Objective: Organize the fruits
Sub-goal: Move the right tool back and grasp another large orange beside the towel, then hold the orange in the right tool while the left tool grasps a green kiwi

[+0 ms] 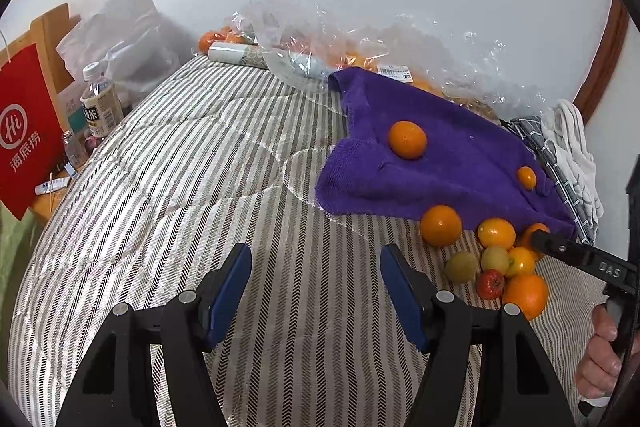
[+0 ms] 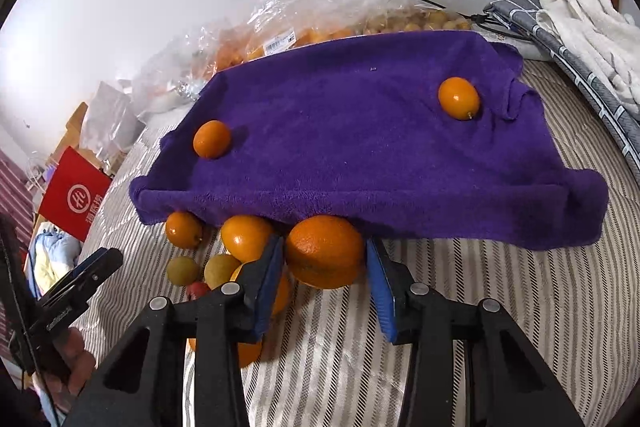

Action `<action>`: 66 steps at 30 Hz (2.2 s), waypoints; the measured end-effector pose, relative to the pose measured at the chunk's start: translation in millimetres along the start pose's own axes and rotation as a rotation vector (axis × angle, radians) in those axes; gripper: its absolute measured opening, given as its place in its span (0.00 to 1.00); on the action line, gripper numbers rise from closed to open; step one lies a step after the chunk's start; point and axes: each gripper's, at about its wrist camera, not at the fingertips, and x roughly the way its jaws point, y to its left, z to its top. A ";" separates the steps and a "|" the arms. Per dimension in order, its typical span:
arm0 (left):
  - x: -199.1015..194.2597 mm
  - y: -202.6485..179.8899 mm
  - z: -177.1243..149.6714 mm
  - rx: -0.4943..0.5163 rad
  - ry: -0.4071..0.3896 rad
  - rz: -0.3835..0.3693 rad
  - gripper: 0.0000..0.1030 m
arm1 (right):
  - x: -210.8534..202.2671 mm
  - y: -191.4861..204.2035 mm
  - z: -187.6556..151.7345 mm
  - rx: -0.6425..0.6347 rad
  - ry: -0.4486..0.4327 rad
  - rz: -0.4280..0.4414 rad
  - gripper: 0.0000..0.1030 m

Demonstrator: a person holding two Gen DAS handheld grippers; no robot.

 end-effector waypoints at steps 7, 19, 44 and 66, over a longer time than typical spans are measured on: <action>6.4 -2.5 0.1 0.011 0.034 -0.008 0.63 | -26.5 -8.6 -13.8 -0.103 -0.045 -0.122 0.40; 7.3 -4.7 -1.0 0.026 0.057 -0.019 0.63 | -11.2 -9.8 -28.5 -0.155 -0.024 -0.128 0.41; 11.5 -16.1 -1.2 0.089 0.085 0.034 0.63 | -11.2 -5.8 -12.3 -0.135 -0.079 -0.135 0.40; 14.3 -67.8 -17.7 0.226 0.115 0.002 0.63 | -38.6 -20.5 -24.4 -0.166 -0.142 -0.137 0.40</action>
